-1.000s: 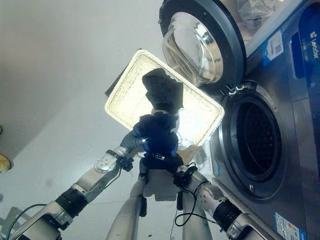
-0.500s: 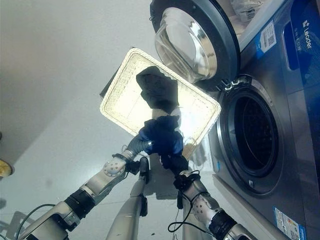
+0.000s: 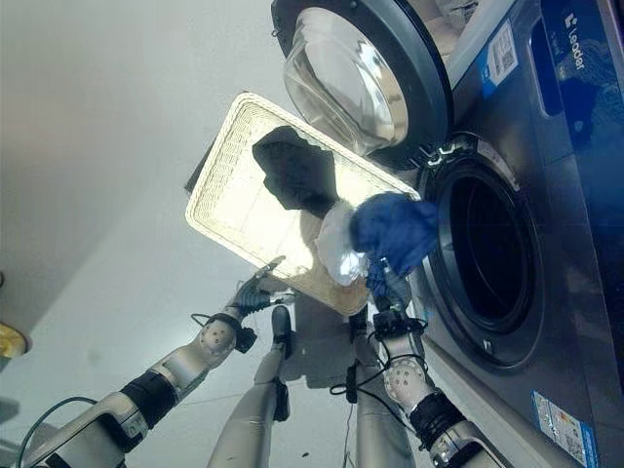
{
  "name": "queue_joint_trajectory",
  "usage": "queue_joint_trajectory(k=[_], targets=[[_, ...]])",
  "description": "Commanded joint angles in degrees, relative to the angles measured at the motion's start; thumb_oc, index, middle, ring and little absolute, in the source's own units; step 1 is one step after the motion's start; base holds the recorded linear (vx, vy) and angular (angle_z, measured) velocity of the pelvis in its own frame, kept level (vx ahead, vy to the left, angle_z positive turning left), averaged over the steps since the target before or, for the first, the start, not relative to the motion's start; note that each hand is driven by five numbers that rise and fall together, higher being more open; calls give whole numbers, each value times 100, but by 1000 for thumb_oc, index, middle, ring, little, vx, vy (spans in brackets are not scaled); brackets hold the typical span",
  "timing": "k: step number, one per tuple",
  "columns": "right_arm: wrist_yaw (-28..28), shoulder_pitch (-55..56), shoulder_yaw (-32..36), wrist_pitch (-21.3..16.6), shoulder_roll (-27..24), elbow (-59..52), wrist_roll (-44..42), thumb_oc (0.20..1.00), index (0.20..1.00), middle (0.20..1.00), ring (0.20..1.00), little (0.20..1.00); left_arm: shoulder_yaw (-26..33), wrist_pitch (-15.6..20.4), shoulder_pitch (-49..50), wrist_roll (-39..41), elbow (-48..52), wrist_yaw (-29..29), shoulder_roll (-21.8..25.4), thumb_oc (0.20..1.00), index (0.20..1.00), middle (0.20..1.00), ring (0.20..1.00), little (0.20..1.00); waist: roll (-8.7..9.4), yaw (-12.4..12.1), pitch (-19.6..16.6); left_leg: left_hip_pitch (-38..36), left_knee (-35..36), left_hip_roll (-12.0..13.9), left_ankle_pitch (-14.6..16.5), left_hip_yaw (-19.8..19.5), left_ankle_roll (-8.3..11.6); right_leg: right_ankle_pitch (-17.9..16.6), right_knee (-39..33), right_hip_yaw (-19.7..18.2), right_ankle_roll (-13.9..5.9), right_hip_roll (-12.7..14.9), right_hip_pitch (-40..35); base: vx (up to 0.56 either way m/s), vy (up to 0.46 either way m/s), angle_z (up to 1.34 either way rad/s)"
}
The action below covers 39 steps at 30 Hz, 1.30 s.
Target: Put the clothes into the washing machine.
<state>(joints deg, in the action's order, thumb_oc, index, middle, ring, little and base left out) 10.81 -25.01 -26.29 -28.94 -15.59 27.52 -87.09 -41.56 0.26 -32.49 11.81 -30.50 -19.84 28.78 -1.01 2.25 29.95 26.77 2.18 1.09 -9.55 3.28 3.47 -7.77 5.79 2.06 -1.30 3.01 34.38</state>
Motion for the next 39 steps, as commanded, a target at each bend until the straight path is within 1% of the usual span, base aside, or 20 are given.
queue_joint_trajectory(k=[1,9,14,15,17,20,21,22,24,26,27,28,29,30,32,34,35,36,37,39], targets=[[1106,-113,814,-759,87,-75,-2144,200,200,200,200,200,599,561,33,-281,87,-1351,-179,1000,1000,1000,1000,1000,-519,180,-15,294,-668,-504,476,197,-78,405,308,267,-281,-109,-10,51,-65,-5],[806,-447,2293,-988,15,-314,-2591,200,200,200,200,200,1379,1132,347,434,-199,-1475,-331,1000,1000,1000,1000,1000,-739,266,-15,317,-852,-523,611,415,-47,442,326,217,-303,1,28,29,-8,-13],[95,-736,2973,-1553,-164,-684,-2591,200,200,200,200,200,1786,1322,520,821,-479,-1380,-402,1000,1000,1000,1000,1000,-800,327,-15,406,-921,-500,629,554,-49,432,367,166,-299,-1,143,19,3,-22],[-614,-1034,3422,-1933,-517,-540,-2591,200,200,200,200,200,1966,1390,610,970,-621,-1228,-414,1000,1000,1000,1000,1000,-824,347,-15,408,-995,-483,707,604,-38,509,434,145,-300,-9,157,40,0,-23],[-1086,-1347,3744,-2232,-959,-133,-2586,200,200,200,200,200,2017,1424,662,1080,-680,-1122,-397,1000,1000,1000,1000,1000,-832,350,-15,441,-1056,-468,734,621,-30,533,486,137,-295,-11,184,23,-2,-8],[-1236,-1445,3818,-2278,-1080,-12,-2474,200,200,200,200,200,2013,1421,667,1089,-686,-1104,-399,1000,1000,1000,1000,1000,-847,338,-15,446,-1070,-466,749,618,-28,549,499,137,-296,-12,185,0,0,0],[-1601,-1666,3918,-2407,-1373,283,-2121,200,200,200,200,200,1996,1386,674,1116,-682,-1054,-362,1000,1000,1000,1000,1000,-854,321,-15,474,-1110,-465,764,607,-28,560,531,135,-295,-15,197,15,-47,2],[-3523,-2655,3819,-2771,-2671,948,120,200,200,200,200,200,1847,1157,655,1244,-458,-954,-133,1000,1000,1000,1000,1000,-895,246,-15,610,-1209,-448,759,597,-28,583,640,168,-265,-15,295,35,-63,4],[-4731,-2977,3635,-2880,-3393,1257,1728,200,200,200,200,200,1781,1012,684,1398,-316,-855,62,1000,1000,1000,1000,1000,-858,222,-15,626,-1253,-445,801,570,-19,661,722,198,-274,-24,297,22,-62,6],[-7104,-3226,3316,-2688,-4358,1629,4211,200,200,200,200,200,1751,866,733,1557,-131,-776,288,1000,1000,1000,1000,1000,-758,215,-15,742,-1299,-448,781,512,-24,658,791,232,-283,-56,381,2,-80,10],[-7328,-3270,3290,-2650,-4346,1578,4428,200,200,200,200,200,1760,862,713,1561,-125,-777,284,1000,1000,1000,1000,1000,-767,213,-15,792,-1294,-447,736,520,-29,606,778,232,-276,-55,427,9,-70,4],[-8038,-3229,3265,-2298,-4639,1732,5184,564,564,564,564,564,1757,830,766,1586,-60,-771,340,1000,1000,1000,1000,1000,-713,221,-15,786,-1311,-450,776,487,-27,646,793,244,-294,-61,405,-18,-37,2],[-8449,-3241,3241,-2135,-4729,1723,5582,743,743,743,743,743,1762,815,766,1593,-30,-776,360,1000,1000,1000,1000,1000,-701,221,-15,837,-1306,-449,734,489,-34,598,779,247,-290,-63,448,23,-76,7],[-9470,-3115,3116,-1654,-5091,1757,6484,1000,1000,1000,1000,1000,1737,801,850,1638,52,-761,445,1000,1000,1000,1000,1000,-644,240,-15,872,-1350,-449,771,453,-47,634,835,258,-304,-84,469,-10,-50,7],[-9750,-2869,3159,-1451,-5330,1903,6484,1000,1000,1000,1000,1000,1708,819,878,1699,123,-749,517,1000,1000,1000,1000,1000,-596,268,-15,1021,-1364,-452,704,426,-57,573,854,258,-313,-94,599,22,-64,-3],[-9186,-2654,3235,-1339,-5316,2143,5743,1000,1000,1000,1000,1000,1650,916,883,1794,66,-682,540,1000,1000,1000,1000,1000,-597,271,-15,1056,-1343,-459,692,380,-58,602,890,248,-314,-111,634,47,-51,-6],[-6970,-2407,3292,-791,-5085,2642,3692,1000,1000,1000,1000,1000,1523,913,807,1842,5,-613,549,1000,1000,1000,1000,1000,-614,255,-15,1017,-1316,-478,731,322,-51,695,936,237,-318,-124,606,1,-32,-3],[-6855,-2437,3309,-799,-5123,2696,3590,1000,1000,1000,1000,1000,1529,913,768,1842,5,-613,556,1000,1000,1000,1000,1000,-613,243,-15,1090,-1302,-478,657,331,-55,617,908,236,-310,-124,673,49,-40,3],[-5611,-2371,3256,86,-4874,2989,2257,1000,1000,1000,1000,1000,1473,942,708,1896,-64,-538,557,1000,1000,1000,1000,1000,-637,217,-15,1039,-1247,-486,674,312,-54,667,903,231,-303,-139,633,-19,-27,8],[-4407,-2443,3202,896,-4706,3368,1250,1000,1000,1000,1000,1000,1445,949,571,1913,-115,-447,584,1000,1000,1000,1000,1000,-669,166,-15,1094,-1134,-475,585,309,-64,594,835,224,-289,-153,693,1,-60,19]])
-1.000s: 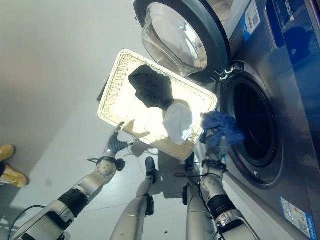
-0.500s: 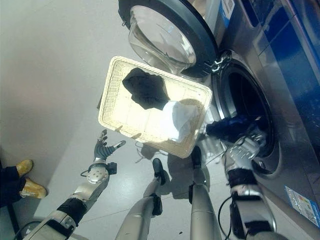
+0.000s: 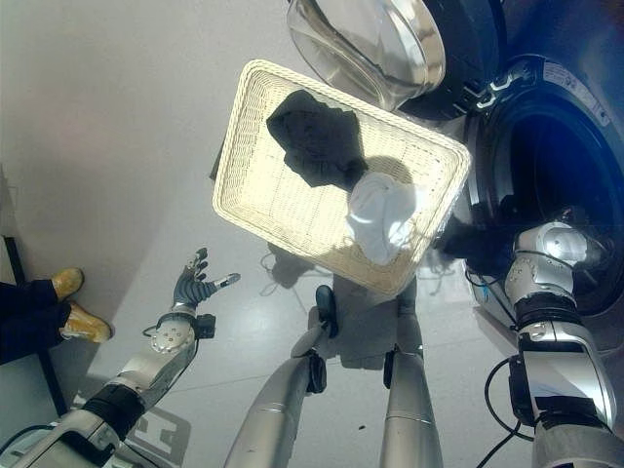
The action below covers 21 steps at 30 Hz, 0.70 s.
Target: Put the clothes into the washing machine.
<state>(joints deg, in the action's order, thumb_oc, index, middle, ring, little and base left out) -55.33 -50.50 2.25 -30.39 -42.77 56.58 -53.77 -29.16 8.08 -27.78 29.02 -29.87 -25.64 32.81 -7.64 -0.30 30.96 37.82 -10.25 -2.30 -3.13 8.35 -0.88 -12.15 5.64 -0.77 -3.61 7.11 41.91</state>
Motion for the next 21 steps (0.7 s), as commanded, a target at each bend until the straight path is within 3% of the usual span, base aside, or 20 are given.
queue_joint_trajectory(k=[1,2,5,6,7,8,11,15,20,21], targets=[[3131,57,187,1997,-1707,706,-2740,1000,1000,1000,1000,1000,129,161,-56,239,-189,258,278,1000,1000,1000,1000,1000,-24,333,-117,18,182,-134,-93,-233,360,994,802,565,-43,-527,-31,-15,-114,34],[3462,109,110,2235,-1556,747,-2821,1000,1000,1000,1000,1000,118,166,-112,268,-174,325,343,1000,1000,1000,1000,1000,-24,302,-117,92,194,-132,-147,-237,355,941,797,605,-29,-513,35,-15,-115,32],[3938,528,41,2424,-1062,356,-3044,1000,1000,1000,1000,1000,79,232,-93,187,-137,383,422,1000,1000,1000,1000,1000,-17,267,-117,99,205,-152,-142,-279,350,966,837,693,-29,-479,37,-5,-87,16],[3849,627,26,1970,-858,161,-2840,1000,1000,1000,1000,1000,82,264,-83,143,-125,384,390,1000,1000,1000,1000,1000,-27,248,-117,120,242,-155,-161,-281,345,955,828,716,-35,-476,62,-21,-63,12],[3816,643,25,1822,-821,126,-2828,1000,1000,1000,1000,1000,84,269,-79,131,-122,379,379,1000,1000,1000,1000,1000,-30,245,-117,124,250,-155,-165,-283,344,953,828,721,-36,-476,68,-17,-42,8],[3684,663,105,1230,-600,-33,-2738,1000,1000,1000,1000,1000,77,301,-31,63,-104,337,293,1000,1000,1000,1000,1000,-58,230,-117,123,279,-166,-165,-295,338,964,828,743,-44,-477,70,-10,-16,3],[3491,577,240,432,-266,-146,-2255,1000,1000,1000,1000,1000,23,387,7,-29,-166,273,82,1000,1000,1000,1000,1000,-141,205,-117,166,342,-184,-226,-301,344,913,805,741,-59,-493,139,-12,4,0],[3193,320,233,16,-85,0,-1861,1000,1000,1000,1000,1000,-86,342,41,33,-257,279,-131,1000,1000,1000,1000,1000,-280,165,-117,66,455,-196,-231,-301,361,979,780,710,-76,-504,72,-41,61,-5],[3574,301,283,-32,42,64,-2263,1000,1000,1000,1000,1000,-79,337,72,262,-395,405,-198,1000,1000,1000,1000,1000,-324,158,-117,97,489,-187,-277,-285,370,943,745,710,-75,-499,104,-28,32,-3],[4121,481,332,-62,272,-35,-2856,1000,1000,1000,1000,1000,-52,309,186,406,-516,505,-279,1000,1000,1000,1000,1000,-324,170,-117,46,521,-194,-254,-289,372,972,714,699,-79,-496,50,-60,54,0]])
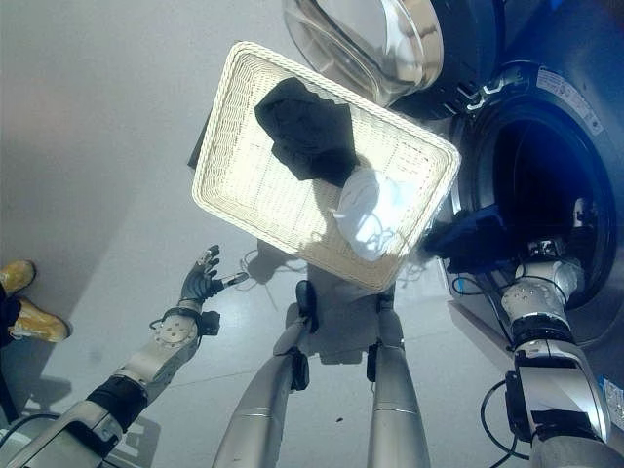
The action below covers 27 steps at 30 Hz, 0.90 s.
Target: Put the clothes into the washing machine.
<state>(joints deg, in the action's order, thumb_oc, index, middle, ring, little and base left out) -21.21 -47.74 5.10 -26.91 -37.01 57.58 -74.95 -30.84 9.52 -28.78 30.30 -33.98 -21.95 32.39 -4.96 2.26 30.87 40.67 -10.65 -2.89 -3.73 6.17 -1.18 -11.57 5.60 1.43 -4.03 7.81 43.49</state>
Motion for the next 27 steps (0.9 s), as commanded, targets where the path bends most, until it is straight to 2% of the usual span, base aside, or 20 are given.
queue_joint_trajectory(k=[1,3,6,8,10,11,14,17,24,26,27], targets=[[996,269,82,-431,-200,-234,-1063,1000,1000,1000,1000,1000,168,161,330,346,-170,207,-283,1000,1000,1000,1000,1000,-591,-81,-108,-207,587,-128,-236,-61,398,861,679,472,-31,-573,-81,-60,71,1],[1480,516,160,-477,27,-375,-1460,1000,1000,1000,1000,1000,240,198,476,448,-336,317,-393,1000,1000,1000,1000,1000,-568,-53,-108,-282,653,-129,-217,-60,396,862,620,449,-49,-576,-144,-31,47,0],[1667,694,153,-602,276,-600,-1382,1000,1000,1000,1000,1000,383,211,549,519,-547,389,-535,1000,1000,1000,1000,1000,-554,-24,-108,-269,742,-122,-282,-33,388,757,516,413,-58,-589,-119,-42,61,0],[1606,944,59,-804,568,-914,-956,1000,1000,1000,1000,1000,509,252,675,472,-754,427,-713,1000,1000,1000,1000,1000,-523,21,-108,-367,824,-119,-268,-7,387,751,441,372,-78,-596,-192,-31,85,-2],[1598,966,36,-839,613,-982,-859,1000,1000,1000,1000,1000,556,257,668,456,-802,446,-750,1000,1000,1000,1000,1000,-519,28,-108,-324,834,-109,-305,13,385,695,415,361,-74,-600,-148,-42,62,-5],[1488,1215,-88,-984,891,-1307,-480,1000,1000,1000,1000,1000,663,268,746,369,-943,442,-929,1000,1000,1000,1000,1000,-485,70,-108,-355,886,-107,-318,40,388,657,342,325,-87,-601,-168,-25,63,-8],[1482,1466,-248,-1024,1185,-1526,-322,1000,1000,1000,1000,1000,724,315,816,266,-1132,410,-1132,1000,1000,1000,1000,1000,-464,124,-108,-418,921,-113,-300,72,391,666,287,276,-95,-605,-222,-10,97,-7],[1568,1790,-541,-813,1548,-1682,-79,1000,1000,1000,1000,1000,783,367,902,161,-1331,406,-1405,1000,1000,1000,1000,1000,-454,194,-108,-418,921,-116,-301,153,393,616,199,211,-99,-588,-218,-18,136,-8],[1541,2106,-1178,-547,1916,-1520,820,1000,1000,1000,1000,1000,803,430,948,214,-1746,415,-1705,1000,1000,1000,1000,1000,-441,278,-108,-455,913,-155,-298,280,390,527,64,157,-124,-519,-265,-11,109,-10],[1559,2128,-1301,-410,1977,-1407,869,1000,1000,1000,1000,1000,811,408,916,234,-1820,417,-1766,1000,1000,1000,1000,1000,-452,280,-108,-463,904,-164,-299,304,388,525,69,158,-130,-495,-273,-2,73,-5],[1561,2161,-1347,-222,2033,-1288,943,1000,1000,1000,1000,1000,802,420,916,270,-1876,431,-1809,1000,1000,1000,1000,1000,-465,279,-108,-465,894,-173,-298,309,388,536,88,160,-132,-482,-275,3,65,-2]])
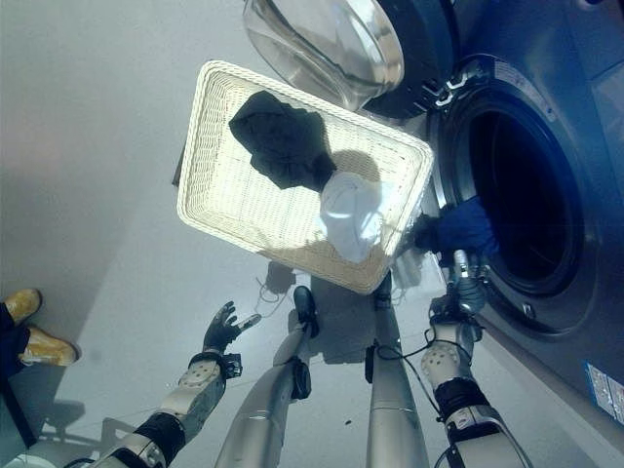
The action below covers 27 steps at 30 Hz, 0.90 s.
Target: Put the clothes into the washing machine.
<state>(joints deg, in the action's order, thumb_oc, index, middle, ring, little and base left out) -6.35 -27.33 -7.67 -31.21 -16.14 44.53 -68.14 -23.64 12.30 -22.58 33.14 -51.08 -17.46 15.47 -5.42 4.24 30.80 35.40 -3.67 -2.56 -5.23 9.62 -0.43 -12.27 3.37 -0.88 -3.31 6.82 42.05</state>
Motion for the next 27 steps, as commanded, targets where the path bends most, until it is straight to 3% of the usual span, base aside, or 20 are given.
queue_joint_trajectory(k=[1,5,12,16,21,27], targets=[[82,125,-88,307,-48,83,267,1000,1000,1000,1000,1000,81,149,295,1,-192,-5,-137,1000,1000,1000,1000,1000,-430,80,-101,62,190,-211,-150,-30,310,611,324,389,-202,-379,-129,8,77,-1],[44,-112,29,864,-88,1021,-46,1000,1000,1000,1000,1000,50,251,197,99,-504,150,-286,1000,1000,1000,1000,1000,-578,23,-101,112,108,-234,-163,-9,313,710,493,388,-194,-336,-80,24,74,-1],[-374,-785,587,1203,-401,1960,-914,1000,1000,1000,1000,1000,-136,363,60,183,-699,229,-432,1000,1000,1000,1000,1000,-859,-113,-101,306,-11,-250,-202,-63,327,913,858,430,-164,-318,137,37,-6,3],[-824,-1285,862,1235,-692,2264,-1337,1000,1000,1000,1000,1000,-371,467,-18,270,-645,164,-487,1000,1000,1000,1000,1000,-1063,-240,-101,680,-272,-270,-196,-127,340,1134,1352,470,-105,-321,542,57,-88,11],[-1164,-1591,923,1198,-877,2364,-1356,1000,1000,1000,1000,1000,-503,497,-50,299,-510,99,-457,1000,1000,1000,1000,1000,-1172,-331,-101,980,-446,-239,-193,-181,356,1283,1694,494,-70,-328,892,38,-96,11],[-1580,-2073,908,1003,-1233,2432,-667,1000,1000,1000,1000,1000,-734,426,7,244,-12,-152,-309,1000,1000,1000,1000,1000,-1280,-497,-101,1586,-745,-113,-190,-283,360,1497,2290,501,12,-382,1581,50,-156,19]])
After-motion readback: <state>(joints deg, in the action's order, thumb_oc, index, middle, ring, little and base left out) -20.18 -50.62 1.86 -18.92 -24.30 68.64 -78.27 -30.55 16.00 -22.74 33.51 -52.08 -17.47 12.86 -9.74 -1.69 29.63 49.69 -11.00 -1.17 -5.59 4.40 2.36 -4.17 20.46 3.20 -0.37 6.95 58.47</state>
